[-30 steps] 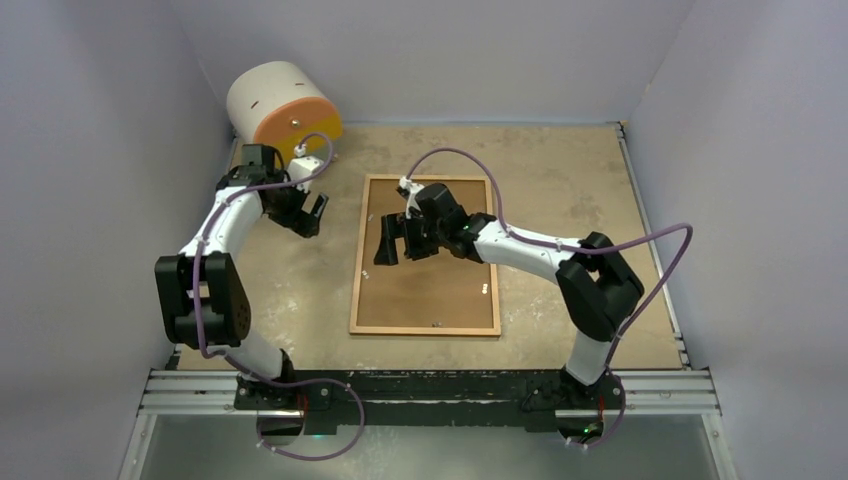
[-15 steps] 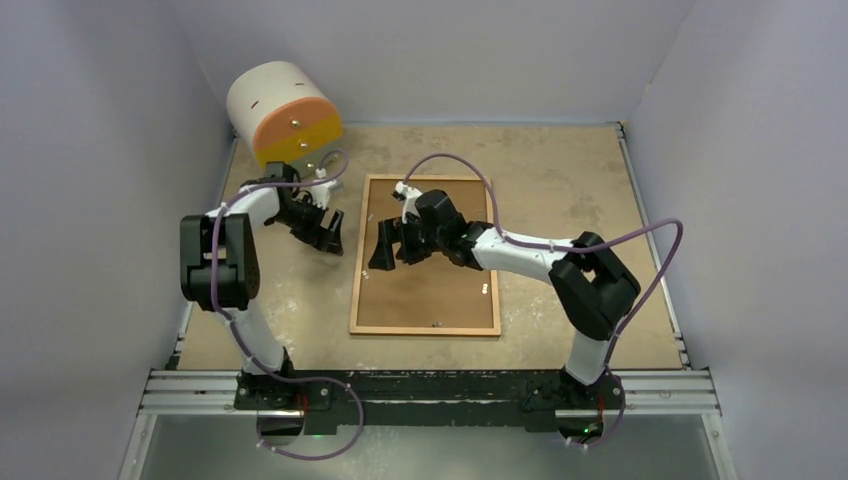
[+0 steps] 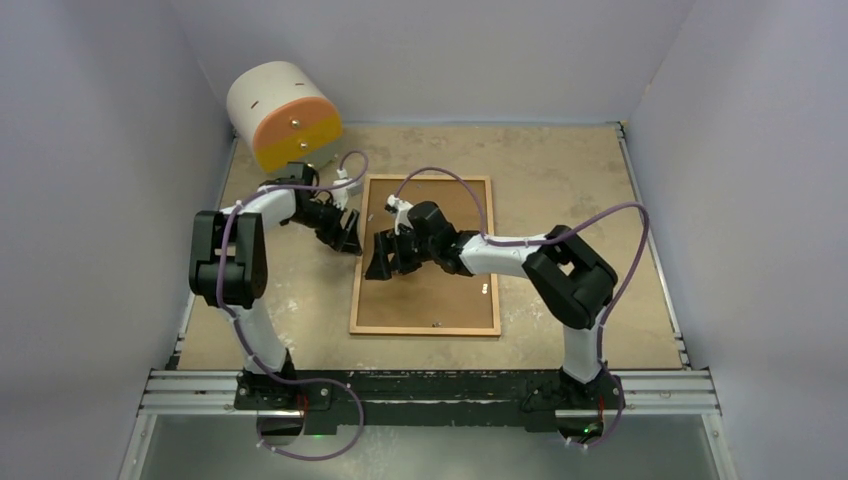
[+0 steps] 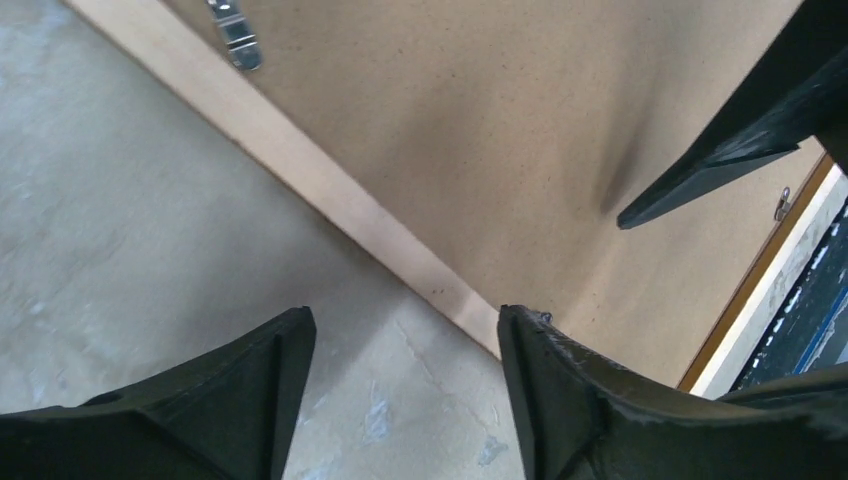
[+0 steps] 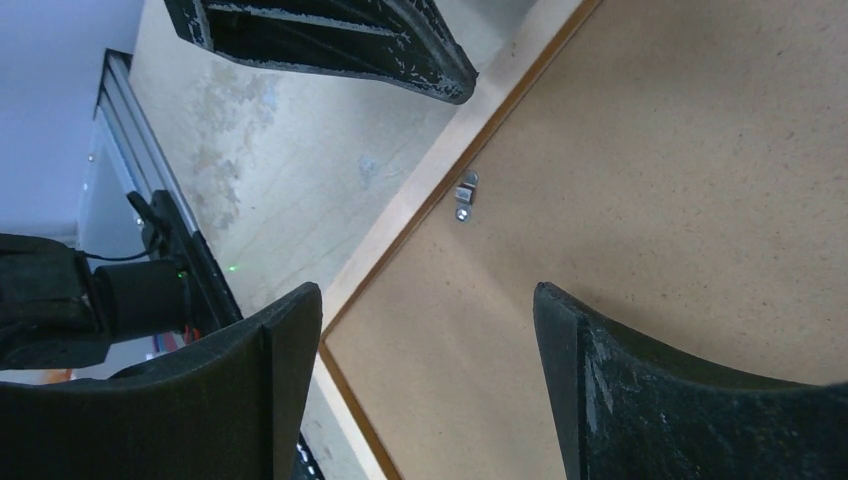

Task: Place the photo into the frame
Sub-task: Install the photo frame at the center of the board.

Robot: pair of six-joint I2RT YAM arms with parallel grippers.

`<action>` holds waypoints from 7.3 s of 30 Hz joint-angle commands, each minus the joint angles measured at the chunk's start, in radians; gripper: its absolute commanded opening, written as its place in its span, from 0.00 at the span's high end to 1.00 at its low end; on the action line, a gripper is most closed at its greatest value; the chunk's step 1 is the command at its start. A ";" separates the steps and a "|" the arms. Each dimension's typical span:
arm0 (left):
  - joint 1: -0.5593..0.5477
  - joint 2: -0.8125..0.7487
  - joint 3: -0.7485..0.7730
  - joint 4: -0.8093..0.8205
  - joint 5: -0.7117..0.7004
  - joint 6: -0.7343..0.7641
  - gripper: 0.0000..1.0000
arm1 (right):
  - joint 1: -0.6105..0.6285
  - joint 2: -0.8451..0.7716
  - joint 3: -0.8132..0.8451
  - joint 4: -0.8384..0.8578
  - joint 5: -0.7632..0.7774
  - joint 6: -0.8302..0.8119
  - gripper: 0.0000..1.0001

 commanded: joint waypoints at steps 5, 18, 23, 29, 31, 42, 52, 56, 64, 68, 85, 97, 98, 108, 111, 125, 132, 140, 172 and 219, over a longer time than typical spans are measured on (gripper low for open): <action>-0.016 0.057 0.017 0.034 0.034 -0.014 0.47 | 0.020 0.042 0.029 0.054 -0.007 -0.006 0.22; -0.016 0.074 0.007 0.040 0.014 -0.016 0.65 | 0.031 0.130 0.101 0.066 0.000 0.000 0.25; -0.016 0.071 0.006 0.041 0.000 -0.015 0.68 | 0.041 0.158 0.120 0.066 -0.004 0.002 0.26; -0.017 0.074 0.002 0.040 -0.012 -0.012 0.72 | 0.047 0.179 0.131 0.074 -0.014 0.008 0.30; -0.016 0.071 0.002 0.039 -0.015 -0.009 0.73 | 0.052 0.186 0.133 0.076 -0.020 0.012 0.31; -0.016 0.065 -0.002 0.035 -0.023 -0.004 0.76 | 0.073 0.198 0.140 0.079 -0.037 0.026 0.36; -0.015 0.056 0.006 0.027 -0.034 -0.007 0.77 | 0.070 0.175 0.169 0.025 -0.029 0.014 0.37; 0.015 0.056 0.062 -0.013 -0.012 -0.014 0.78 | 0.033 0.131 0.226 -0.029 -0.015 -0.017 0.34; 0.072 0.099 0.176 -0.025 0.089 -0.085 0.79 | -0.082 0.111 0.252 0.014 -0.054 0.026 0.29; 0.072 0.138 0.184 -0.016 0.158 -0.114 0.79 | -0.111 0.156 0.283 0.042 -0.054 0.071 0.29; 0.062 0.190 0.143 0.012 0.179 -0.109 0.77 | -0.144 0.382 0.476 0.060 -0.026 0.160 0.32; 0.019 0.193 0.130 0.030 0.147 -0.114 0.77 | -0.144 0.435 0.545 0.042 0.016 0.164 0.35; 0.019 0.193 0.131 0.031 0.146 -0.114 0.77 | -0.144 0.438 0.551 0.044 0.016 0.165 0.35; 0.018 0.202 0.138 0.027 0.136 -0.109 0.77 | -0.143 0.470 0.592 0.037 0.017 0.178 0.37; 0.018 0.199 0.141 0.020 0.130 -0.100 0.78 | -0.144 0.464 0.588 0.038 0.012 0.181 0.37; 0.023 0.185 0.138 0.008 0.106 -0.089 0.79 | -0.175 0.336 0.534 0.198 -0.128 0.304 0.31; 0.023 0.176 0.135 0.013 0.102 -0.092 0.79 | -0.175 0.314 0.475 0.125 -0.076 0.244 0.31; 0.023 0.181 0.129 0.016 0.107 -0.096 0.79 | -0.173 0.337 0.468 0.048 0.001 0.168 0.36; 0.023 0.172 0.110 0.014 0.092 -0.067 0.80 | -0.136 0.463 0.600 -0.082 0.134 0.159 0.46; 0.022 0.175 0.109 0.024 0.097 -0.067 0.80 | -0.123 0.475 0.573 -0.079 0.165 0.393 0.43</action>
